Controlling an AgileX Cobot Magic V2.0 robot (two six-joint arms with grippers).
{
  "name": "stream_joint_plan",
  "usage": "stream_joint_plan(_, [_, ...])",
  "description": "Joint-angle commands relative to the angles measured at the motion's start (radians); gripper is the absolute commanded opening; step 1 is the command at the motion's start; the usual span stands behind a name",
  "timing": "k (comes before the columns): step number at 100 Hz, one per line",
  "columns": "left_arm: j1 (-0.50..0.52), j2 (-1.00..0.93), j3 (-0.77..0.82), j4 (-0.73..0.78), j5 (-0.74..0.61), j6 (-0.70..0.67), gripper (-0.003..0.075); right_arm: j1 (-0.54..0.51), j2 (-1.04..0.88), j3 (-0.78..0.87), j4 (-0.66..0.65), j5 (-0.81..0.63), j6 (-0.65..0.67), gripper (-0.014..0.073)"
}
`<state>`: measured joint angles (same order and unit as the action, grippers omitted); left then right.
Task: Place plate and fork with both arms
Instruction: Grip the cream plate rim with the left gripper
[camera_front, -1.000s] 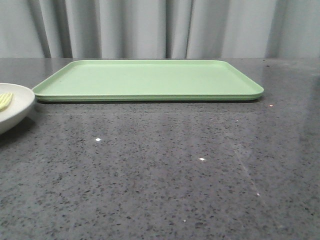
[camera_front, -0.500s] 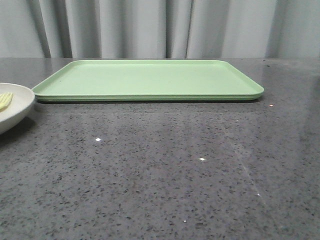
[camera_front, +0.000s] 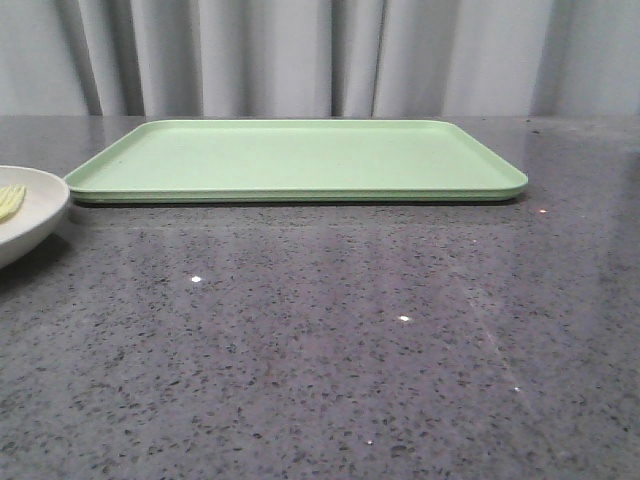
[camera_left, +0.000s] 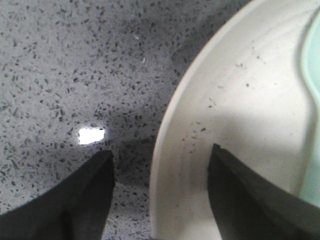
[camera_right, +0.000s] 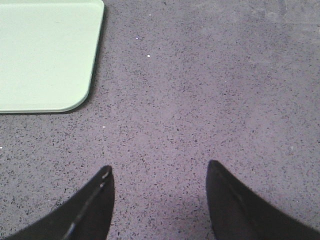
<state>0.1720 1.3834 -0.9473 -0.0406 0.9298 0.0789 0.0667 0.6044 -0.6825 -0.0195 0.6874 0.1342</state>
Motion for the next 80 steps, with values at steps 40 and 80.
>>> stream_joint_plan(40, [0.001, -0.018, -0.028, -0.008, -0.018, 0.003, 0.0057, -0.001, 0.008, -0.035, -0.003, -0.058, -0.008, 0.0424])
stream_joint_plan(80, [0.001, -0.030, -0.028, -0.034, -0.010, 0.006, -0.0020, -0.001, 0.008, -0.035, -0.003, -0.051, -0.008, 0.0424])
